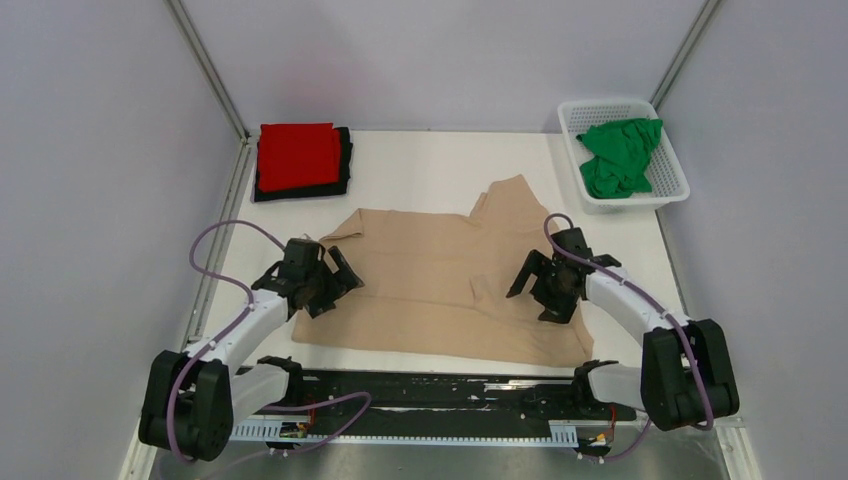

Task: Fold and stack the t-shirts
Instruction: Fold the flattened tshirt in 1/3 of the way, then grab the side of the flattened tshirt furthest away from the robot with both arms, then fold the other side of the tshirt into a rectangle, then rotate the tshirt 90 degrees

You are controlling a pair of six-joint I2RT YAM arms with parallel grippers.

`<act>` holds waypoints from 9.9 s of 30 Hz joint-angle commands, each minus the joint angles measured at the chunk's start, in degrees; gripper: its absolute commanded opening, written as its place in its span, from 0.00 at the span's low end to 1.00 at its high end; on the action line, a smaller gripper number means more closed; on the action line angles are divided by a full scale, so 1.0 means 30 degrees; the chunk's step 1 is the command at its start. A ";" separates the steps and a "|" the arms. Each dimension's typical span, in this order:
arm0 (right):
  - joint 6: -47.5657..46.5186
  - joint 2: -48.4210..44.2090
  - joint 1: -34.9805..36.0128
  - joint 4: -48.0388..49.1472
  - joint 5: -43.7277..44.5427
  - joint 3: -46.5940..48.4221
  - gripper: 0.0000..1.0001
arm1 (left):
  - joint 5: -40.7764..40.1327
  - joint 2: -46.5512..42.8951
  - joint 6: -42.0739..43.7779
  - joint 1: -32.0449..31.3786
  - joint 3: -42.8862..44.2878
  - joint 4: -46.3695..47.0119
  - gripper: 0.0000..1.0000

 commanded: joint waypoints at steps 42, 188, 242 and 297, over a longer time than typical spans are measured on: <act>-0.3809 -0.1677 -0.1067 0.2390 0.4481 0.3020 1.00 | -0.9476 1.9524 1.0984 0.3013 2.3208 -0.9328 1.00; -0.1900 -0.3575 0.5493 -0.8656 0.2003 0.3447 0.06 | -0.6342 0.1244 0.3966 0.3812 0.3560 -0.1397 0.00; 0.5896 -0.5569 0.6459 -0.1428 0.2181 -0.1415 1.00 | 0.5294 0.5249 0.5361 -0.1057 0.6547 0.1310 1.00; -0.3767 0.9243 0.1411 0.3642 0.5898 1.3151 1.00 | 0.4168 0.5184 0.6106 -0.9665 0.7515 -0.1733 1.00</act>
